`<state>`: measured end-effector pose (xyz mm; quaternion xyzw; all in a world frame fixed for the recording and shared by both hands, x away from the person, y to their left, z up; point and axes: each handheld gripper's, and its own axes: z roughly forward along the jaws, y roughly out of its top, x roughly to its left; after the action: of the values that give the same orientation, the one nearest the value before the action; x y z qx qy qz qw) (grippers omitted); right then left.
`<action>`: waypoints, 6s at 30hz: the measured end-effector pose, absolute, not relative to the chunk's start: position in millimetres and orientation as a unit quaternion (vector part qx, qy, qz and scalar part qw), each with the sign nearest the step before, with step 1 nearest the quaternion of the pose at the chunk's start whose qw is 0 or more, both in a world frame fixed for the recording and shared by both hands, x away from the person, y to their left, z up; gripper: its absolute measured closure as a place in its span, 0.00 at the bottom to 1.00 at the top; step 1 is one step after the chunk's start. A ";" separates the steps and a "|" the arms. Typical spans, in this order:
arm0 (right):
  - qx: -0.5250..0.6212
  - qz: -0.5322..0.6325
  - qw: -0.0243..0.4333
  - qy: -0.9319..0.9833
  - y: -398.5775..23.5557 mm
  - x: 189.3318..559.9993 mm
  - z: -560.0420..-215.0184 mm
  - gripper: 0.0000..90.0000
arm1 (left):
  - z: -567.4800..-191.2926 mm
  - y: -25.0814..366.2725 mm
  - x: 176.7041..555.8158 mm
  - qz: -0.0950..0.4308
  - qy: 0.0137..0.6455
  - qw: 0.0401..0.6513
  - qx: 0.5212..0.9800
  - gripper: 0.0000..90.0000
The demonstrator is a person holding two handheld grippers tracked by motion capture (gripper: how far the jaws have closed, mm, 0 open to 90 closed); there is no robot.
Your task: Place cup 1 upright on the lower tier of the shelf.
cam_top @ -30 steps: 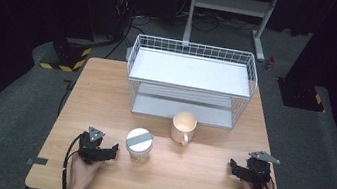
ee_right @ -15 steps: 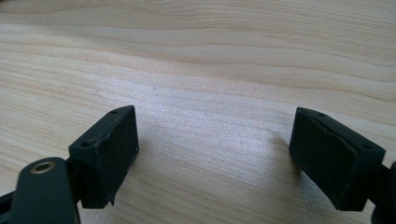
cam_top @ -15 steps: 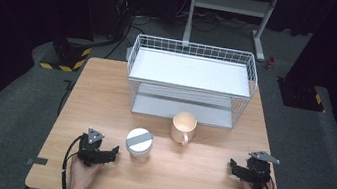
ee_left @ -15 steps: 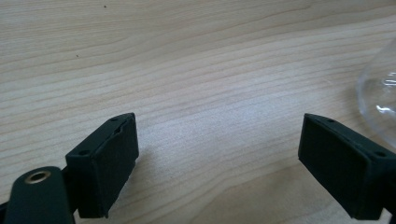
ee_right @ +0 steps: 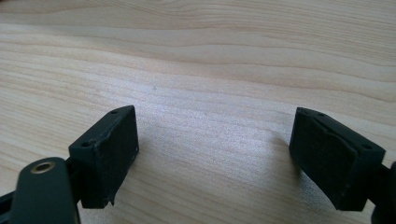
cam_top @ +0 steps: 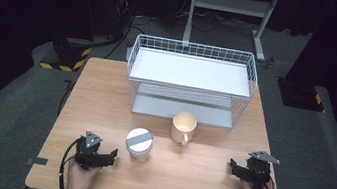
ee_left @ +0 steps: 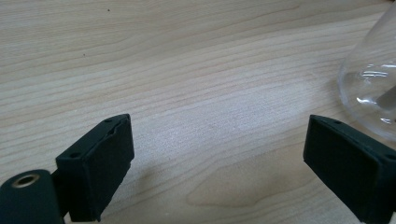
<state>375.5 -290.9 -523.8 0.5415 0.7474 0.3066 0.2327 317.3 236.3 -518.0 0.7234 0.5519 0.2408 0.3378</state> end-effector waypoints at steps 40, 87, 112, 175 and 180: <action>0.542 0.307 0.233 0.747 -290.9 375.5 -523.8 0.17 | -515.8 205.6 287.4 0.201 0.517 0.353 0.754 0.04; 0.541 0.306 0.232 0.749 -290.8 375.4 -523.6 0.18 | -503.6 149.7 309.9 0.200 0.471 0.387 0.767 0.06; 0.536 0.308 0.231 0.751 -289.8 374.4 -523.9 0.18 | -501.9 140.1 321.7 0.218 0.476 0.402 0.751 0.15; 0.536 0.307 0.231 0.752 -290.0 374.3 -523.8 0.18 | -489.0 130.0 346.1 0.215 0.457 0.397 0.766 0.21; 0.535 0.307 0.231 0.752 -290.0 374.4 -523.8 0.18 | -490.0 129.7 350.4 0.211 0.461 0.398 0.764 0.21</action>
<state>374.4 -290.0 -523.8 0.5354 0.7520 0.3072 0.2313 350.4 129.7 -490.0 0.7643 0.4613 0.2114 0.3979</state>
